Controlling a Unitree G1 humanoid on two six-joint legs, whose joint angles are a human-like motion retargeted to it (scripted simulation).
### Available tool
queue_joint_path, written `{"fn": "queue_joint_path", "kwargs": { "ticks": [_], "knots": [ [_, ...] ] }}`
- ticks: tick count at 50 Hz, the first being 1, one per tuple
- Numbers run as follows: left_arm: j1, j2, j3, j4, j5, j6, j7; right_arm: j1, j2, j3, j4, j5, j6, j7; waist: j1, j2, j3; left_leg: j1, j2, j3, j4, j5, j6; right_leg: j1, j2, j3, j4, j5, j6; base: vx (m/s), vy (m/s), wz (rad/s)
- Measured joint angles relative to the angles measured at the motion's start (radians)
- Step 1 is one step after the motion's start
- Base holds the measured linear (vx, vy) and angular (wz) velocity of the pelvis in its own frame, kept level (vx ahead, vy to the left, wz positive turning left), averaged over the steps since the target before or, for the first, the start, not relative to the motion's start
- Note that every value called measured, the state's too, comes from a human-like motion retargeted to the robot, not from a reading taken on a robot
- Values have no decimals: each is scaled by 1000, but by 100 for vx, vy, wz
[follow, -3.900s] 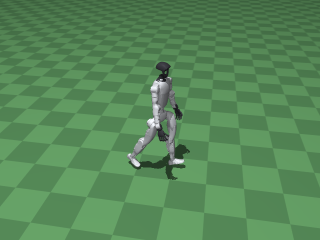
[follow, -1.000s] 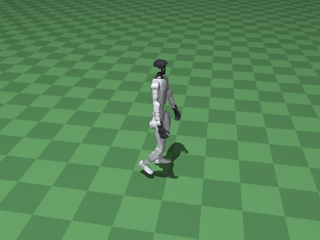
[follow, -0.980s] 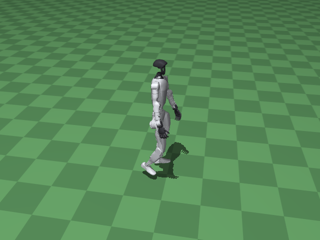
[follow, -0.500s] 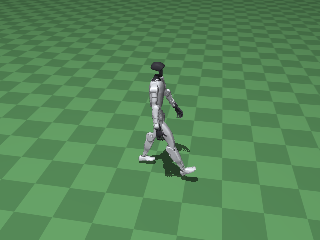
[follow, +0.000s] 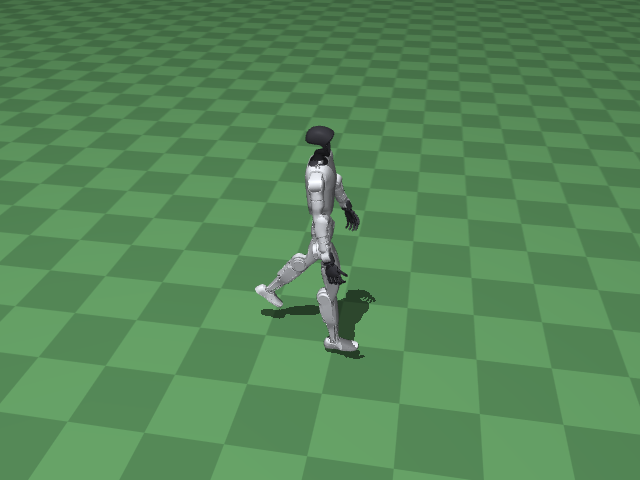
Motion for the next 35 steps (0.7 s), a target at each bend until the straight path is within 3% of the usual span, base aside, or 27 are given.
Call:
{"fn": "queue_joint_path", "kwargs": {
  "ticks": [3,7,10,13,24,30,32,35],
  "knots": [
    [31,0,1,-4,-11,11,-38,-1,5,36,5,13,7,-13,18,-44,-4,-129,-20,66,269,-21,14,44,-25,37,3,-6,-15,48,-22,-50],
    [58,-3,7,-9,-31,9,-88,-13,16,69,11,-5,8,-17,45,-73,-39,-386,-8,141,587,-220,73,24,-32,71,43,-42,-12,39,-15,-35],
    [75,-5,20,-6,-36,3,-105,-31,28,87,13,-33,6,-13,86,-96,-44,-507,-11,198,609,-387,114,23,-32,108,62,-69,15,38,-11,-66],
    [99,-5,23,-3,-55,-22,-101,-50,46,109,9,-45,-14,-12,150,-112,-28,-552,-13,250,452,-449,113,23,-15,167,117,-103,43,38,-12,-108],
    [168,-30,63,17,-105,-125,32,-96,90,143,-17,-13,-125,-51,316,-57,62,-608,58,283,-325,-167,68,199,101,318,134,-196,45,38,-2,-89],
    [206,-40,62,5,-149,-185,38,-70,94,141,-19,-38,-169,-73,319,-63,73,-742,68,341,-342,-182,66,295,65,336,131,-249,45,40,13,-23],
    [203,-43,70,-1,-232,-148,-4,-69,85,110,-5,-139,-120,-76,325,-61,89,-750,58,363,-342,-203,50,348,35,336,113,-268,24,43,26,-28],
    [229,-39,70,-16,-232,-156,2,-41,84,117,-6,-146,-126,-80,333,-65,74,-759,70,387,-342,-226,60,381,24,354,120,-288,17,44,14,-38]
  ]
}}
